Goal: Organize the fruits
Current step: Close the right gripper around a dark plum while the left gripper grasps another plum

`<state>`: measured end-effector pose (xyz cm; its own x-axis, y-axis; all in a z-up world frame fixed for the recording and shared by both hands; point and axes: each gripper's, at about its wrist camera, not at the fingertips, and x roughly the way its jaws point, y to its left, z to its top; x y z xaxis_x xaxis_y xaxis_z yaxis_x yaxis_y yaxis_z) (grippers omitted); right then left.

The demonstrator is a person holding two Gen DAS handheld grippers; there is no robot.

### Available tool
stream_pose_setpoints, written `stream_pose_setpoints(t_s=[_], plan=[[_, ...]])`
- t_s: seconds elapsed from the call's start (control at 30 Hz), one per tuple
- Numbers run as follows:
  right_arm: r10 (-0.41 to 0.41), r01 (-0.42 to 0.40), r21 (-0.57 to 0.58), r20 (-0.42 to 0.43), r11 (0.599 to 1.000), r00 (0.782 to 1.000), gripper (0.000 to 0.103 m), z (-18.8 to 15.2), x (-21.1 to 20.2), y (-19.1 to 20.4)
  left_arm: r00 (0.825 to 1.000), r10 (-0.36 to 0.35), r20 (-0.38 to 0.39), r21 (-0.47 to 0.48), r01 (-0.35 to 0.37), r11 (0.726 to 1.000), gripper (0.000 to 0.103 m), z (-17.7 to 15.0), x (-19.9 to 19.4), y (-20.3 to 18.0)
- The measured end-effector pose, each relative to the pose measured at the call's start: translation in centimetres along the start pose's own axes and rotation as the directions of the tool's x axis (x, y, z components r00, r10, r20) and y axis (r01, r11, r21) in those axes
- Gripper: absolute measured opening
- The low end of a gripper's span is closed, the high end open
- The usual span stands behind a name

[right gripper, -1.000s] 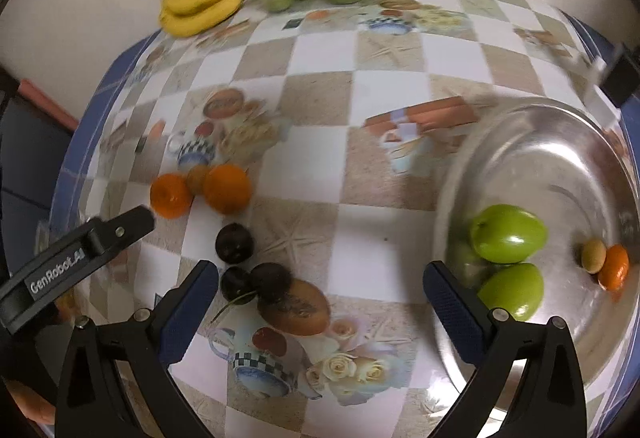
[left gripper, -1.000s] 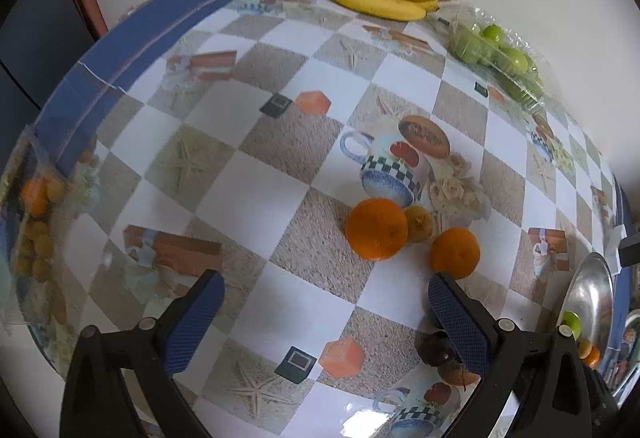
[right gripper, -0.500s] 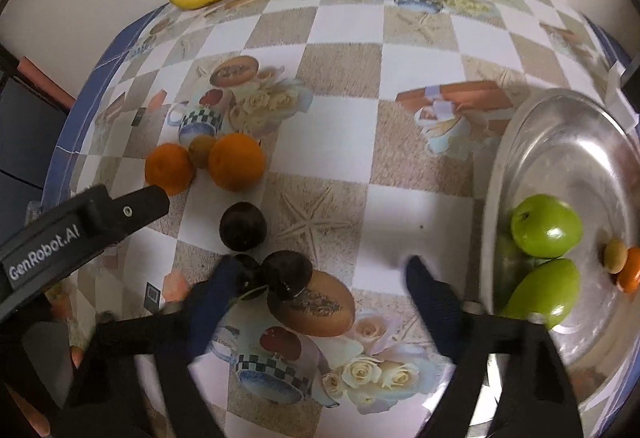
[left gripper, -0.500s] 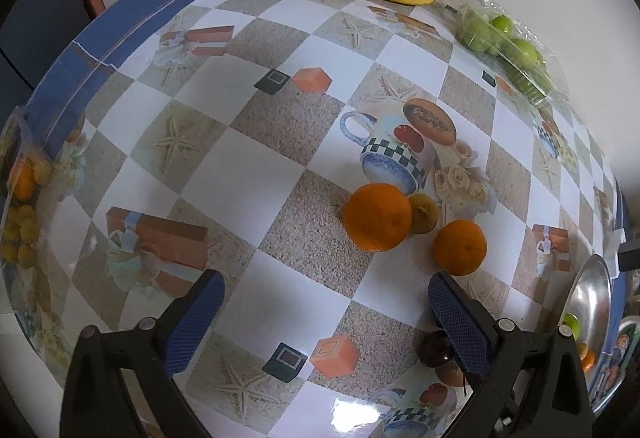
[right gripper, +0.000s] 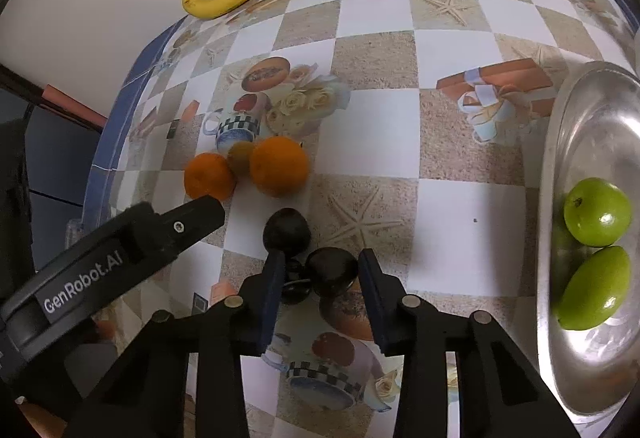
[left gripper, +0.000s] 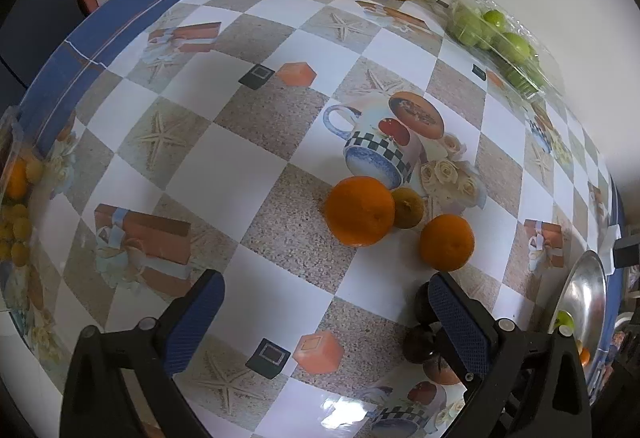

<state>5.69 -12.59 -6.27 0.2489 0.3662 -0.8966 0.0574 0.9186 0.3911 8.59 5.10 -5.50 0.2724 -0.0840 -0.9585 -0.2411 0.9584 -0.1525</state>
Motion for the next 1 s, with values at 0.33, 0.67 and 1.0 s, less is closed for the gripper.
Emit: stream_pose_setpoints(t_s=[0.33, 0.67, 1.0], plan=[[0.012, -0.012, 0.038, -0.01, 0.999, 1.0, 0.025, 0.0, -0.1, -1.0, 1.0, -0.021, -0.023, -0.005, 0.021, 1.0, 0.103, -0.1, 0.3, -0.4], [0.026, -0.026, 0.049, -0.016, 0.998, 1.0, 0.026, 0.1, -0.1, -1.2, 0.999, -0.02, -0.032, 0.006, 0.02, 1.0, 0.103, -0.2, 0.4, -0.8], [0.005, -0.006, 0.074, 0.019, 0.997, 1.0, 0.026, 0.0, -2.5, -2.5, 0.992, -0.101, -0.073, 0.004, 0.102, 0.995, 0.101, -0.7, 0.6, -1.6]])
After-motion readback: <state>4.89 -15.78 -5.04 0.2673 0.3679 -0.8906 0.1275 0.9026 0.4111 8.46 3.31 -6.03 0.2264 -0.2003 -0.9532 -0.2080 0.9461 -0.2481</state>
